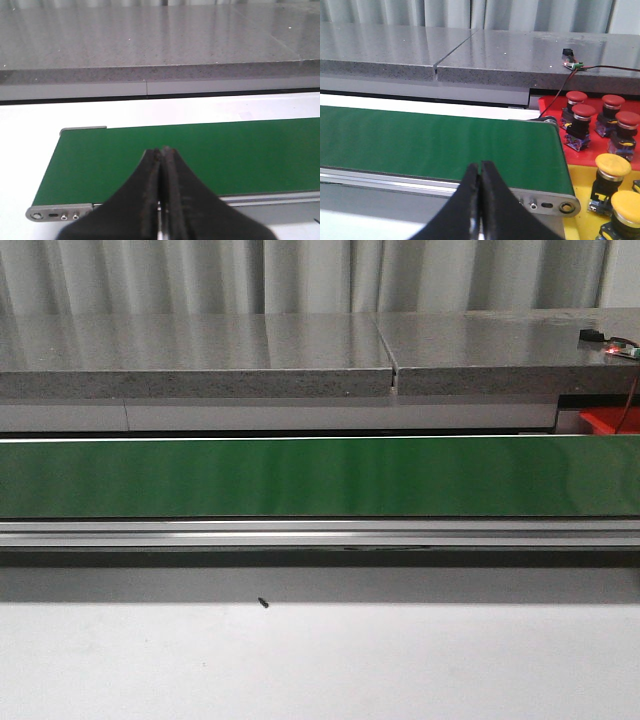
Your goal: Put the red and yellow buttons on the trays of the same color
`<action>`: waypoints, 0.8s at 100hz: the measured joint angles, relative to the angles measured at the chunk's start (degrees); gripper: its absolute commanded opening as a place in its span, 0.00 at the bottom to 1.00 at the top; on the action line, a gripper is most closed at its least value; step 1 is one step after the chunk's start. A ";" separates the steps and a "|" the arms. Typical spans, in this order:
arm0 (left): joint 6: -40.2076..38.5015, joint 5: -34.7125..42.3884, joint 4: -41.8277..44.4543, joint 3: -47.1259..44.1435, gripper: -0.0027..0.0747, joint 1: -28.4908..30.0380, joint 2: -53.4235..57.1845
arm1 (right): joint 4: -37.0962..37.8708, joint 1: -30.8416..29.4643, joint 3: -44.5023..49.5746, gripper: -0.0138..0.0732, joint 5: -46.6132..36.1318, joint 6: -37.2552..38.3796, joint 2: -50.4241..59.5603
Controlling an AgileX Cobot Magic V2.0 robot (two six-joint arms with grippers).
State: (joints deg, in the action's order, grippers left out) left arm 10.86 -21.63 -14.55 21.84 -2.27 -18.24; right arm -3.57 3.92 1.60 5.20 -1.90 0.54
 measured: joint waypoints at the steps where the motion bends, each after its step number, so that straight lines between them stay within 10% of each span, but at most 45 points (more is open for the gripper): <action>1: -0.75 0.29 1.26 -0.38 0.01 -0.23 0.22 | 0.00 0.00 0.00 0.08 0.00 0.00 0.00; 80: -12.53 16.93 12.23 -21.60 0.01 0.17 18.54 | 0.00 0.00 0.00 0.08 0.00 0.00 0.00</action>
State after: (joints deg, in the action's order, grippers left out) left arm -1.67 -4.70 -2.32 0.24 -2.10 0.29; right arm -3.57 3.92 1.60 5.20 -1.90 0.54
